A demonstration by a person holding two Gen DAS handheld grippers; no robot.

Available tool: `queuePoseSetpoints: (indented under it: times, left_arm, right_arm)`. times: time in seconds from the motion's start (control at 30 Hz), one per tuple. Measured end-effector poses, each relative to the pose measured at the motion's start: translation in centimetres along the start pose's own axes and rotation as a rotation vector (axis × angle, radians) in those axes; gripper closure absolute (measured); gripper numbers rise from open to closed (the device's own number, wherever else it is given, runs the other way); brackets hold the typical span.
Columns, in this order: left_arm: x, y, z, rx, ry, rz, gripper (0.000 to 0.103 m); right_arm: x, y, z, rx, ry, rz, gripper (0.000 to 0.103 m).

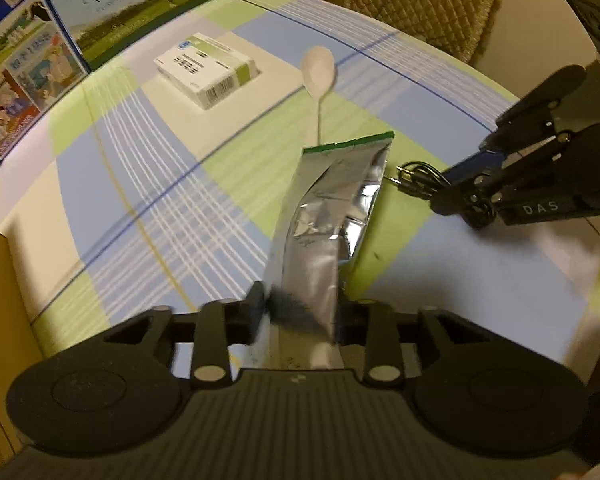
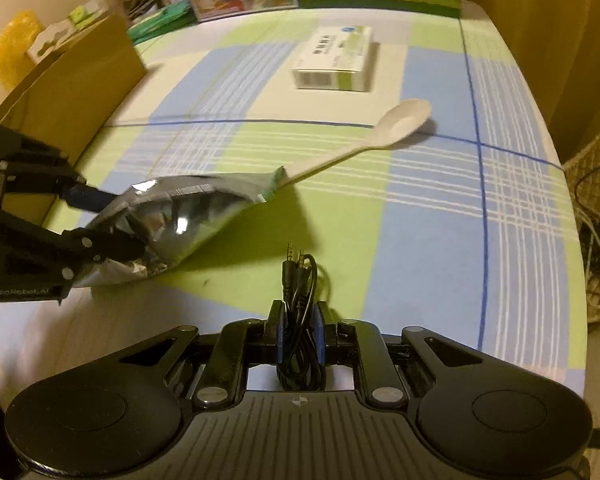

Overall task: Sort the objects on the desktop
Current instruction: 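Carry the foil bag and black cable over to the cardboard box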

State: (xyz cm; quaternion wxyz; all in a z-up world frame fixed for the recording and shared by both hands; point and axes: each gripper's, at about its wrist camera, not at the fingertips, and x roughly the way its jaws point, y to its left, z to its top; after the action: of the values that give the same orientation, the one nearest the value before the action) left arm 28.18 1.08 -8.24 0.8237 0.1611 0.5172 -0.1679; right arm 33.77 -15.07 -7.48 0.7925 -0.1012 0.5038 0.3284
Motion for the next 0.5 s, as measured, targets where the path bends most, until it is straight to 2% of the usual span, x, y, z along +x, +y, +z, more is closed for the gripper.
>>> queuePoseSetpoints:
  times: [0.1,0.13,0.2,0.23,0.27,0.5]
  left_arm:
    - [0.4,-0.2,0.3,0.052,0.022,0.011,0.055]
    - [0.5,-0.2,0.6,0.071,0.026,0.01,0.05]
    - [0.8,-0.2,1.1,0.104,0.038,-0.008,0.045]
    - [1.1,-0.3,1.6,0.12,0.045,-0.018,0.045]
    - [1.4,-0.4,1.9,0.132,0.053,-0.024,0.045]
    - [4.1,-1.3,2.8,0.165,0.122,-0.039,0.044]
  right_arm:
    - [-0.1,0.3,-0.5,0.003,-0.01,-0.013,0.089]
    - [-0.2,0.4,-0.6,0.002,-0.014,-0.019,0.085]
    - [-0.5,0.7,-1.0,-0.018,-0.024,-0.039,0.071]
    - [-0.5,0.9,-1.1,-0.033,-0.026,-0.05,0.061]
    - [-0.5,1.0,-1.1,-0.044,-0.026,-0.057,0.055]
    - [-0.3,1.1,-1.3,-0.063,-0.051,-0.064,0.054]
